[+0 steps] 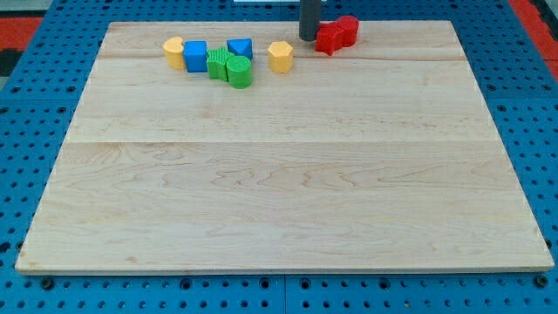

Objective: Push the red blocks towards right

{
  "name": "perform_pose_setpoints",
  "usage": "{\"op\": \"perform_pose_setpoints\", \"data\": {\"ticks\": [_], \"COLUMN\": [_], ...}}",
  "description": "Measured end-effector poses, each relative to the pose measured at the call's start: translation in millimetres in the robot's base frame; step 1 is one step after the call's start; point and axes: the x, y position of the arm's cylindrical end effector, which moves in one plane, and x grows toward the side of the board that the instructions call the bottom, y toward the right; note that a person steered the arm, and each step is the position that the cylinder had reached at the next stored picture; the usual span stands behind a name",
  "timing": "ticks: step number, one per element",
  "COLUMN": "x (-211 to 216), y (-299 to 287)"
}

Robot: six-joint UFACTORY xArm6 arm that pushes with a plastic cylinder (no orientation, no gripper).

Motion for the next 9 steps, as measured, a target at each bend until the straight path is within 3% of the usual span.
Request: {"op": "perform_pose_setpoints", "data": {"ticks": [6,9], "x": [-27,-27], "y": [64,23]}}
